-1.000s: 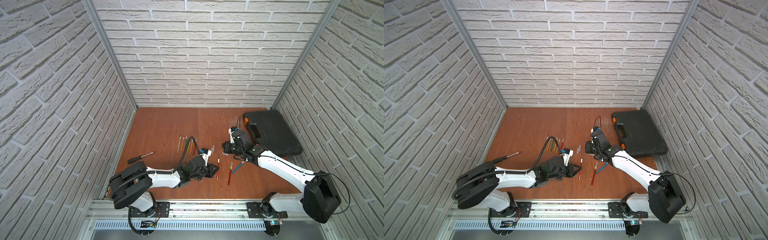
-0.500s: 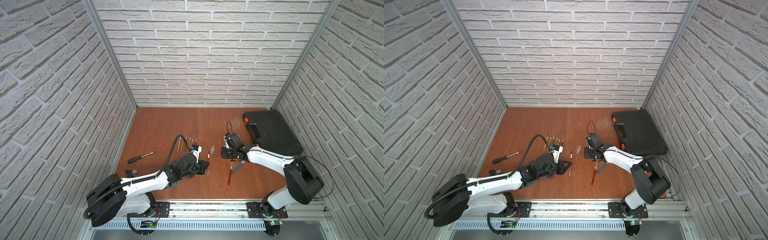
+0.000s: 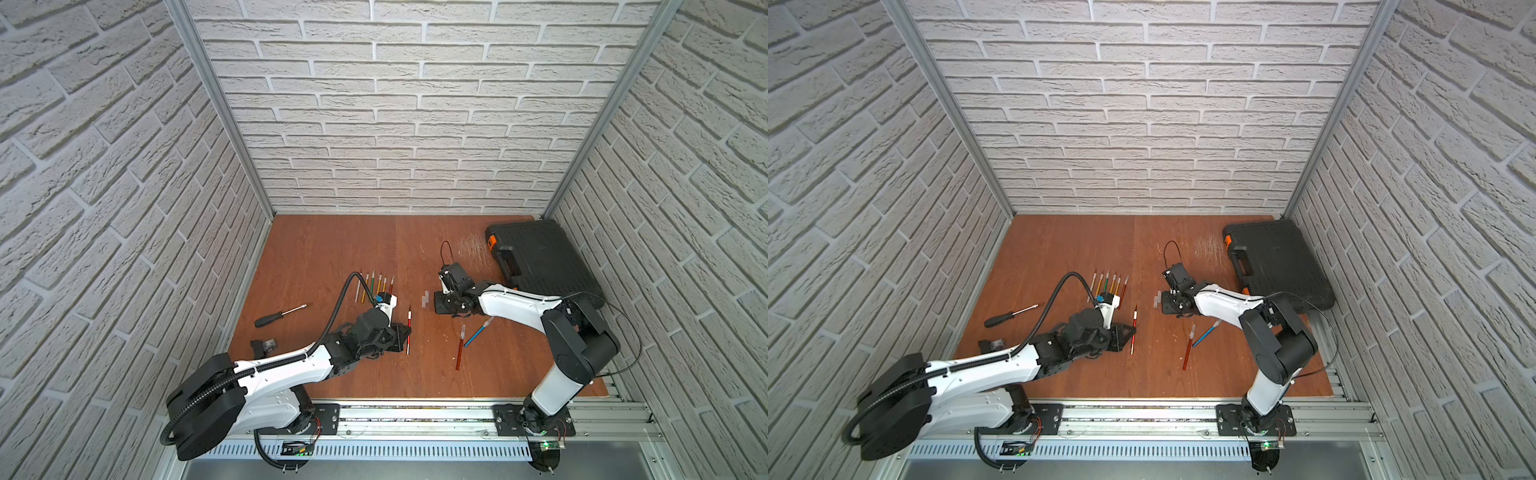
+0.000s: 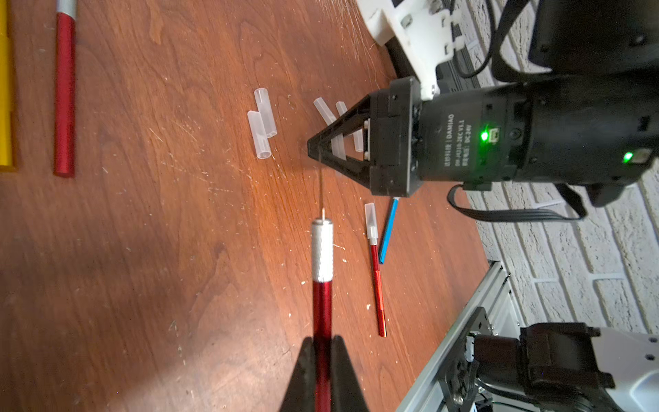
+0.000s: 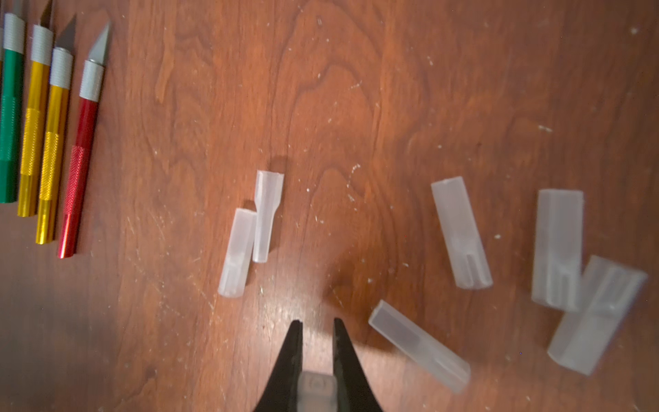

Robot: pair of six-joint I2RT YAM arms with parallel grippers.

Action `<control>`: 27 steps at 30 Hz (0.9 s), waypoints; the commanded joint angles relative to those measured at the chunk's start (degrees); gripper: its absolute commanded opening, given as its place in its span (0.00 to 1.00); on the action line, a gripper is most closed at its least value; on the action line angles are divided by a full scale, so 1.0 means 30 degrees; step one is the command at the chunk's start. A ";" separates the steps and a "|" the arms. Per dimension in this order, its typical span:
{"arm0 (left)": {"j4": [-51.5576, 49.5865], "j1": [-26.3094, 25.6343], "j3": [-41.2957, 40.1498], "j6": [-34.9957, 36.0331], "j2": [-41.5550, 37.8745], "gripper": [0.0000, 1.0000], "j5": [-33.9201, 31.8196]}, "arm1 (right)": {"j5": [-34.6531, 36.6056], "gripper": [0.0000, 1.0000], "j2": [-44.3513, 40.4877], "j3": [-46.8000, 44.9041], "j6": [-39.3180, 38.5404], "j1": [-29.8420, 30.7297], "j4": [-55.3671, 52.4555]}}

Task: Remove protective caps from carving knives
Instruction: Place the protective sleeve at the center of the board.

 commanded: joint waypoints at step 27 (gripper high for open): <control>0.0954 0.0324 0.0177 0.0132 0.0561 0.00 0.0380 | 0.2468 0.23 0.1512 0.2284 -0.0803 0.0100 -0.1409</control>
